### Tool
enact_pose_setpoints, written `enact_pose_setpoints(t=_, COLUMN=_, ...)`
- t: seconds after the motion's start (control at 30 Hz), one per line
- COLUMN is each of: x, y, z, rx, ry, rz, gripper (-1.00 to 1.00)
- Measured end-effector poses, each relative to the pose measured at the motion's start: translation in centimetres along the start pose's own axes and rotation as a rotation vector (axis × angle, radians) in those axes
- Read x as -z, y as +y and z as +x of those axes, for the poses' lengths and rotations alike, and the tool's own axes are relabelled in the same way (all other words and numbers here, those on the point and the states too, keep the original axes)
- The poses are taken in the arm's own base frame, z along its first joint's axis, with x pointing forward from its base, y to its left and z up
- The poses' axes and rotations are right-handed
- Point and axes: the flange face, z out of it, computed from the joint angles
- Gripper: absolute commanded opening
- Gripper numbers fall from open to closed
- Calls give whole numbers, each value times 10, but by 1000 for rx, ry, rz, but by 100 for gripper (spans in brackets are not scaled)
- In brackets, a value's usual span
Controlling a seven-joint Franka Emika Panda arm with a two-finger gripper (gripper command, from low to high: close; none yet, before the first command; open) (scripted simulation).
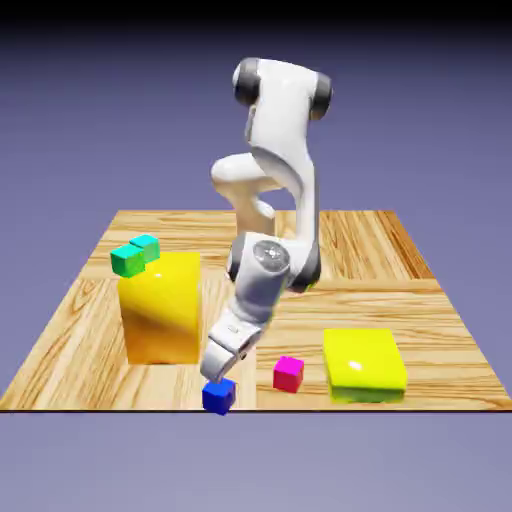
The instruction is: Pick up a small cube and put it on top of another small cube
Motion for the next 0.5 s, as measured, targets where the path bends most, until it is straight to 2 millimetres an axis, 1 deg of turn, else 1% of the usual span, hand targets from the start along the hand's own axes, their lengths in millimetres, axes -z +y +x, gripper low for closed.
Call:
enact_pose_setpoints(t=0.03, x=0, y=0, z=0, rx=0, ry=0, rz=0, gripper=0)
enact_pose_setpoints(t=0.13, x=-53, y=-4, z=5, rx=0, ry=0, rz=-1, gripper=0)
enact_pose_setpoints(t=0.17, x=-69, y=-5, z=5, rx=0, ry=0, rz=0, gripper=-100)
enact_pose_setpoints(t=0.23, x=-69, y=-5, z=5, rx=0, ry=-1, rz=1, gripper=-100)
enact_pose_setpoints(t=0.37, x=1, y=-2, z=0, rx=4, ry=0, rz=2, gripper=-100)
enact_pose_setpoints(t=0.5, x=37, y=-72, z=-13, rx=127, ry=21, rz=-4, gripper=-100)
